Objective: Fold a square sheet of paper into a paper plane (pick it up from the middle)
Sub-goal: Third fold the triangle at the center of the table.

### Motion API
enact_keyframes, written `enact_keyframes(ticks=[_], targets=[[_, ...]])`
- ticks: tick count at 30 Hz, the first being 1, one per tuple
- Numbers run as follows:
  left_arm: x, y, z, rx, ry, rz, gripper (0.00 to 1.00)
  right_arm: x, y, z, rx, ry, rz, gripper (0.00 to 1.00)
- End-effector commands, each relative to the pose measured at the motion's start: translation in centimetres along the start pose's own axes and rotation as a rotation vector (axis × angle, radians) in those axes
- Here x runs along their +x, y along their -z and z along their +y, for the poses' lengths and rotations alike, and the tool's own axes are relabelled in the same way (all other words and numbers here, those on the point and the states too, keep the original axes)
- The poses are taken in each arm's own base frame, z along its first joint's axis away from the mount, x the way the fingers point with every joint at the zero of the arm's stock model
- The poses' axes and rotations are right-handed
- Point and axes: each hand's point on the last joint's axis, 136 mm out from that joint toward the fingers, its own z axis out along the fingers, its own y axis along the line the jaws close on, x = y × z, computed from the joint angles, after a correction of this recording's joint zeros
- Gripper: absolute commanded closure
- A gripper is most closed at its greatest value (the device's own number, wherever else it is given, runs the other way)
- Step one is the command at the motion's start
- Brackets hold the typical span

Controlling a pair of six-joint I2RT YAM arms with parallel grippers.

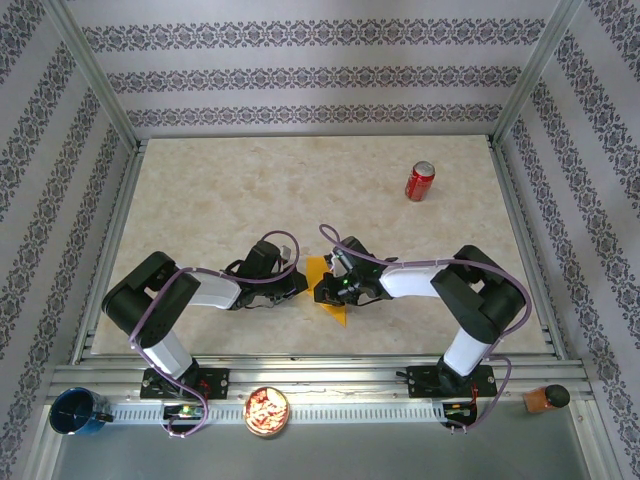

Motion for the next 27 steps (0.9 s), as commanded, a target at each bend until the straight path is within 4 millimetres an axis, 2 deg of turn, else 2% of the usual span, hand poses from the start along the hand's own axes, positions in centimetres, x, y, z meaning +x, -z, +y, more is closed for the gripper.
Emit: enact_keyframes(ticks=[1,4,7,11,16,22,27], targets=[[0.9,0.7,2.1,-0.113,0.001,0.021,0.99,0.3,0.8,0.7,-0.041,-0.002,0.001,0.87],[0.9,0.7,2.2,-0.128,-0.007,0.027,1.0,0.5,1.8,1.0,-0.026,0.018,-0.02,0.85],[1.0,0.6,2.3,-0.123,0.0,0.031,1.0,0.9,2.6,-0.4,0.006,-0.004,-0.046,0.84],[0.9,0.6,2.0,-0.112,0.001,0.028,1.0,1.5,2.5,-2.2,0.028,-0.037,-0.034,0.86],[0.4,1.5,0.3,-0.083,-0.031,0.012,0.97,2.1,1.6,-3.9,0.067,-0.059,-0.003,0.89],[0.2,2.6,-2.1,-0.05,-0.099,-0.003,0.94,2.2,1.3,-4.3,0.072,-0.06,0.005,0.9],[1.3,1.6,-3.8,-0.022,-0.162,0.061,0.94,2.1,1.5,-4.4,0.072,-0.059,0.001,0.9]])
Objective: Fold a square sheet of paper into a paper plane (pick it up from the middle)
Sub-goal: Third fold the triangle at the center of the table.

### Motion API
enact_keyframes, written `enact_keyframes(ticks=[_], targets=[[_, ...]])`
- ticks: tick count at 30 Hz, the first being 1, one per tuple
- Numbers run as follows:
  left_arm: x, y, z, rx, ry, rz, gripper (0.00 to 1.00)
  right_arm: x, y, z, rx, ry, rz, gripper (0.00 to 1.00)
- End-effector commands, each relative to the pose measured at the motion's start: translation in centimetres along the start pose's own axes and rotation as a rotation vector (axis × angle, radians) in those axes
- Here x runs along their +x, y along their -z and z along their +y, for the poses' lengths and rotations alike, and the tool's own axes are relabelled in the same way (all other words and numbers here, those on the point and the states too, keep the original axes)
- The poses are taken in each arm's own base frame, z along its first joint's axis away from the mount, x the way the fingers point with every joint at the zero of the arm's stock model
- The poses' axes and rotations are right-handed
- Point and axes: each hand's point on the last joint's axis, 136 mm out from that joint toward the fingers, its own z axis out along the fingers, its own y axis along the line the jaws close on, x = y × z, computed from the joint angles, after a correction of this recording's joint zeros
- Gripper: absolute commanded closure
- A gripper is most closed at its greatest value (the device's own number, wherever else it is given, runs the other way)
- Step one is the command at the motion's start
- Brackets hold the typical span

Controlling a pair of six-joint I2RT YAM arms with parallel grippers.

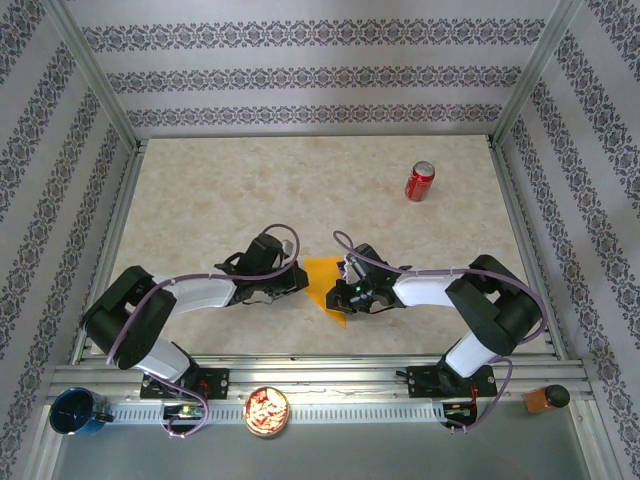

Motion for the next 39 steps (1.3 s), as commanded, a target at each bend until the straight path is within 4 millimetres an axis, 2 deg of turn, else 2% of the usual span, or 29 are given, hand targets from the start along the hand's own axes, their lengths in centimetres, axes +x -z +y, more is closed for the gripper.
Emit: enact_keyframes(ticks=[1,5,9,13,18,28,34,39], targets=[[1.1,-1.0,-1.0,0.012,-0.06,0.063,0.94,0.3,-0.2,-1.9,0.053,-0.023,0.009,0.9],[1.5,-2.4,-0.8,0.006,-0.048,0.094,0.94,0.2,0.1,-1.8,0.048,-0.022,0.006,0.9],[1.9,-3.2,2.2,-0.119,-0.003,0.111,0.97,-0.3,0.6,-1.3,0.026,-0.028,-0.011,0.89],[2.7,-3.6,4.6,-0.179,0.023,0.116,0.99,-0.8,1.5,0.8,-0.022,0.004,-0.032,0.89],[3.6,-3.5,6.0,-0.209,0.038,0.131,1.0,-1.3,1.7,2.9,-0.045,0.05,-0.05,0.9],[3.7,-3.3,6.5,-0.236,0.032,0.138,1.0,-1.3,-0.9,2.0,-0.026,0.015,-0.003,0.9],[3.7,-3.2,6.7,-0.249,0.028,0.14,1.0,0.5,-0.3,-0.6,0.057,-0.018,0.017,0.9],[3.8,-3.2,6.9,-0.255,0.031,0.139,1.0,0.5,0.7,0.9,0.019,0.016,0.005,0.9]])
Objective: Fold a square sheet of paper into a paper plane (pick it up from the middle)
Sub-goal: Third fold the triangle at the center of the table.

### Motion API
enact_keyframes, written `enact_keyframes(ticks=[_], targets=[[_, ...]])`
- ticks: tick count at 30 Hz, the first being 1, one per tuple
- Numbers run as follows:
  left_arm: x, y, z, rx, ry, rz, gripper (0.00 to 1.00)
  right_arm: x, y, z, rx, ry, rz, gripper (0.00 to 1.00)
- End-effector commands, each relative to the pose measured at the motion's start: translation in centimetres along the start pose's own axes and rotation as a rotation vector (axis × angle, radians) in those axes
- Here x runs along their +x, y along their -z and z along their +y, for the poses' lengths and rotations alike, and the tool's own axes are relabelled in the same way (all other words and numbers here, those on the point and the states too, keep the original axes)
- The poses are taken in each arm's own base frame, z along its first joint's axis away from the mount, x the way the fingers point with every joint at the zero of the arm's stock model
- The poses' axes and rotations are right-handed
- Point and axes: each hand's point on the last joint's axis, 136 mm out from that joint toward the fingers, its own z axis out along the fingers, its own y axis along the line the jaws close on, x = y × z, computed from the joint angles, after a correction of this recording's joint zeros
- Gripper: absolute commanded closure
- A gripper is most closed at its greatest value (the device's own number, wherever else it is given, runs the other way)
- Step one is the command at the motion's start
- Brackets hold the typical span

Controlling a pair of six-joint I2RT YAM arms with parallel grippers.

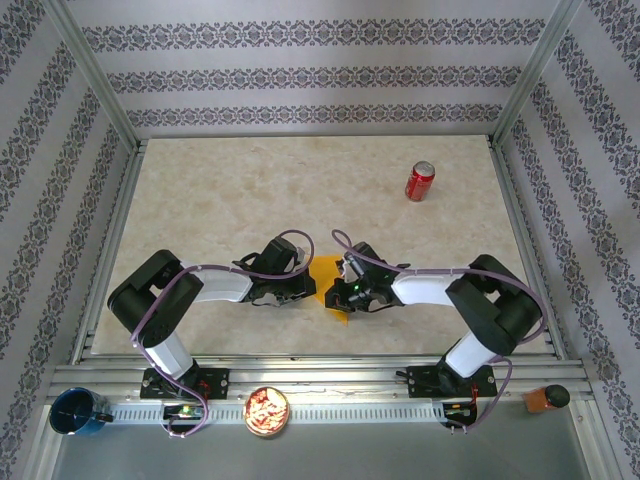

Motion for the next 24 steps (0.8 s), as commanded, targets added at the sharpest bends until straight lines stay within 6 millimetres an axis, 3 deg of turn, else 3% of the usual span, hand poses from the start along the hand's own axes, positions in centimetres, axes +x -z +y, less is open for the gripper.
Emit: enact_keyframes(ticks=[1,6,11,15,24], targets=[[2.1,-0.4,4.8,-0.174,0.029,0.051,1.0,0.2,0.5,0.9,-0.006,0.024,-0.006,0.9],[2.0,-0.4,4.7,-0.17,0.031,0.047,1.0,-0.9,-0.1,2.8,-0.046,0.047,-0.005,0.9],[2.0,-0.4,4.6,-0.164,0.033,0.049,1.0,-1.3,-1.6,1.6,-0.012,0.02,0.004,0.89],[2.0,-0.2,5.1,-0.182,0.036,0.035,1.0,-0.1,-2.0,-0.1,0.021,-0.002,0.034,0.89],[2.3,-0.3,6.7,-0.231,0.048,0.027,1.0,2.8,-0.2,-1.6,-0.001,-0.003,0.06,0.88]])
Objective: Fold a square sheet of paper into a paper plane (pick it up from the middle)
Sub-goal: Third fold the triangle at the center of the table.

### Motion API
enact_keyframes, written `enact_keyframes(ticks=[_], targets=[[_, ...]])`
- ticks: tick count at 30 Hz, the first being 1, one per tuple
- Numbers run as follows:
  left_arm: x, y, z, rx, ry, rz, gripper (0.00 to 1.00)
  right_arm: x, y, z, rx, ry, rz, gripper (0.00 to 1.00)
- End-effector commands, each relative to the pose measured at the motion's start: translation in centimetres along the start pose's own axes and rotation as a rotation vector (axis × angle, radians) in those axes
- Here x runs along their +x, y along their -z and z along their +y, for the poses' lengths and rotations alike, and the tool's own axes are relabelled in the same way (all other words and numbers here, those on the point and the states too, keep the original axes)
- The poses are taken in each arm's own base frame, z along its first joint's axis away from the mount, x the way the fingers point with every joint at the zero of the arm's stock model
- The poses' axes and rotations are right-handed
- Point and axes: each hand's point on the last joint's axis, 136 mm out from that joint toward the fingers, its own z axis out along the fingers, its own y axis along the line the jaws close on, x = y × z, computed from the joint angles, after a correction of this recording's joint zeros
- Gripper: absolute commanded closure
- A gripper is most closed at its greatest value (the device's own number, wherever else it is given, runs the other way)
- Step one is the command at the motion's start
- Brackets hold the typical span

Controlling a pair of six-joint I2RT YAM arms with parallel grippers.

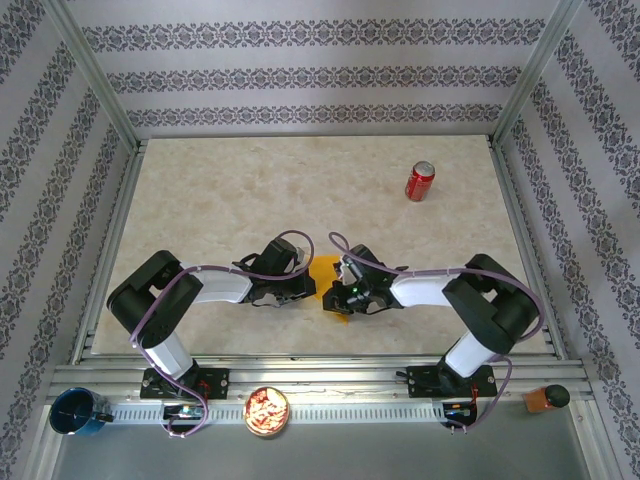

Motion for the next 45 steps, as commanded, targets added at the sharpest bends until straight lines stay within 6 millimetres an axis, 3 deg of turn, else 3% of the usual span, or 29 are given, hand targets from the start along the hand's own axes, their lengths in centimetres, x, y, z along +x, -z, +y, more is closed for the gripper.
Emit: enact_keyframes(ticks=[1,10,13,17,23,27,32,39,41,45], targets=[[2.5,-0.4,6.6,-0.229,0.051,0.041,1.0,2.3,0.6,-1.6,0.015,-0.028,0.05,0.88],[2.5,-0.5,6.6,-0.222,0.058,0.043,1.0,4.6,2.9,-3.8,0.002,-0.058,0.037,0.87],[2.5,-0.5,6.4,-0.217,0.06,0.042,1.0,5.7,3.6,-5.4,0.01,-0.089,0.034,0.86],[2.3,-0.4,6.0,-0.206,0.06,0.04,1.0,4.6,5.1,-4.0,-0.032,-0.076,-0.015,0.86],[2.2,-0.2,5.5,-0.189,0.067,0.035,1.0,0.4,8.1,0.6,-0.115,-0.012,-0.173,0.86],[2.1,-0.2,5.3,-0.184,0.065,0.035,1.0,-1.2,7.6,1.0,-0.104,-0.008,-0.169,0.84],[1.9,-0.3,4.9,-0.174,0.064,0.034,1.0,-1.9,5.3,1.3,-0.107,-0.007,-0.082,0.85],[1.2,0.2,3.5,-0.152,0.052,0.027,1.0,-0.7,3.1,-2.3,-0.003,-0.046,-0.017,0.85],[0.9,0.5,2.6,-0.139,0.039,0.023,1.0,-0.1,2.7,-3.5,0.027,-0.059,-0.003,0.86],[-0.3,1.7,-2.1,0.0,-0.052,0.014,0.94,0.5,2.4,-5.0,0.08,-0.074,0.013,0.93]])
